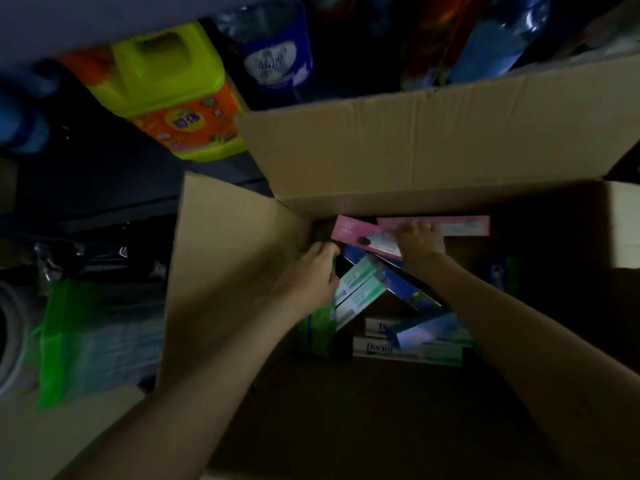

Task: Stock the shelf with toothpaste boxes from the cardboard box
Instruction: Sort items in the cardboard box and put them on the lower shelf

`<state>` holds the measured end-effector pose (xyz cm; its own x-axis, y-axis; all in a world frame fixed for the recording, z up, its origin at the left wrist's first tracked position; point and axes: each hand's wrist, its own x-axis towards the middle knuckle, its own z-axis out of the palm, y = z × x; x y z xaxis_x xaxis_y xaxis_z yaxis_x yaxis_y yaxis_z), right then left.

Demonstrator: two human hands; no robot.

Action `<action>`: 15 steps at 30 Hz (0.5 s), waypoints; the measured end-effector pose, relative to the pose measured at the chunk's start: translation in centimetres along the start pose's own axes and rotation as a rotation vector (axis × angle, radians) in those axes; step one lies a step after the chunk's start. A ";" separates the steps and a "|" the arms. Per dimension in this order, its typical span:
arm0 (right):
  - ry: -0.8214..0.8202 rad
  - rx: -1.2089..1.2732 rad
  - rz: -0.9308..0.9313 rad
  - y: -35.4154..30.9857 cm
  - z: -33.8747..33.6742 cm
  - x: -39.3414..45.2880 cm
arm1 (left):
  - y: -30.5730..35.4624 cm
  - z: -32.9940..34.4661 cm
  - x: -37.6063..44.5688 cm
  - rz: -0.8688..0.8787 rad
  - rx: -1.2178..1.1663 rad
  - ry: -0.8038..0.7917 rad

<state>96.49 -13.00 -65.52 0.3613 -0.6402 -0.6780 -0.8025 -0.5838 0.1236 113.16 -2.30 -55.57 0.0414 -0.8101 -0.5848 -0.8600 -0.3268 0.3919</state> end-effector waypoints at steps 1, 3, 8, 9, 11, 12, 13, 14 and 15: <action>-0.048 0.118 -0.019 0.3 -0.1 -0.4 | 0.1 -0.2 -0.2 0.018 -0.025 0.021; -0.176 0.451 -0.059 1.7 -1.8 -2.5 | 0.4 -1.0 -0.8 0.086 -0.038 0.044; -0.356 0.864 -0.212 6.0 -11.5 -12.1 | 2.9 -6.4 -2.4 0.268 0.047 0.052; -0.265 0.780 -0.246 6.4 -13.5 -14.0 | 3.7 -7.8 -2.9 0.295 0.078 0.062; -0.068 0.605 -0.275 6.7 -17.0 -17.3 | 5.5 -11.3 -4.4 0.324 0.147 0.069; 0.007 0.539 -0.288 6.7 -18.7 -18.9 | 6.4 -13.2 -5.3 0.327 0.191 0.067; 0.073 0.479 -0.295 6.7 -20.2 -20.5 | 7.4 -15.2 -6.3 0.335 0.246 0.069; 0.133 0.417 -0.292 6.7 -22.0 -22.2 | 8.3 -17.2 -7.5 0.357 0.305 0.087; 0.189 0.364 -0.279 6.7 -23.7 -23.9 | 9.1 -19.2 -8.5 0.388 0.353 0.130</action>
<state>93.71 -13.43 -31.28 0.6390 -0.5831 -0.5017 -0.7643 -0.5549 -0.3284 114.70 -7.70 -33.40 -0.2702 -0.8998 -0.3424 -0.9422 0.1739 0.2865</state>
